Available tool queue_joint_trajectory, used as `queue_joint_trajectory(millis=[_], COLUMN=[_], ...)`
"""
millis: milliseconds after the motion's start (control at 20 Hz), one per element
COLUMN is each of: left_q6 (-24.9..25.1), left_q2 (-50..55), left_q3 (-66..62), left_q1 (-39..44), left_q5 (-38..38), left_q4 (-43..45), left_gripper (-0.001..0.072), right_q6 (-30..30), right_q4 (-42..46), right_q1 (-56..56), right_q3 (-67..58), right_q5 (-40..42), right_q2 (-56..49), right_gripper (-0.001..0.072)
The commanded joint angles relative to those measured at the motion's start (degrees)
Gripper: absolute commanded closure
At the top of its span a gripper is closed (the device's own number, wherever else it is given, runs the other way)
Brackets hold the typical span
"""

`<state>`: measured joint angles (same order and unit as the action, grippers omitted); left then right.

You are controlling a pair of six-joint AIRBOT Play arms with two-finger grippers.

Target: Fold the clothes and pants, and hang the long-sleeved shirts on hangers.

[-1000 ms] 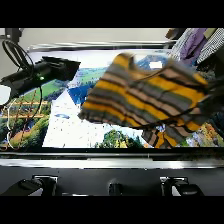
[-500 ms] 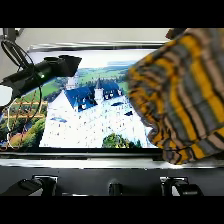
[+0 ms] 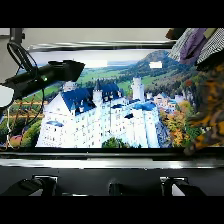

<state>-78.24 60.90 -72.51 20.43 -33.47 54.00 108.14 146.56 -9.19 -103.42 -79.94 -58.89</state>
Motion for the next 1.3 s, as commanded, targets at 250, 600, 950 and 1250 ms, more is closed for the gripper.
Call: queue_joint_trajectory(millis=[250, 600, 950, 1250], left_q6=[-0.02, -0.04, -0.04, -0.04], left_q2=[0.07, 0.07, 0.07, 0.09], left_q3=[0.04, 0.04, 0.04, 0.11], left_q1=[0.02, 0.02, 0.02, 0.02], left_q5=[-1.07, -1.05, -1.05, -1.05], left_q4=[0.02, 0.02, 0.02, 0.02], left_gripper=[0.0025, 0.0025, 0.0026, 0.0033], right_q6=[7.74, 12.35, 13.55, 17.92], right_q4=[-5.66, -5.53, -7.50, -8.07], right_q1=[-12.11, -22.69, -30.64, -35.89], right_q3=[-17.07, -17.03, -17.05, -17.03], right_q5=[14.16, 16.24, 18.75, 25.33], right_q2=[-11.50, -14.03, -14.38, -14.58], right_gripper=[0.0683, 0.0683, 0.0683, 0.0683])
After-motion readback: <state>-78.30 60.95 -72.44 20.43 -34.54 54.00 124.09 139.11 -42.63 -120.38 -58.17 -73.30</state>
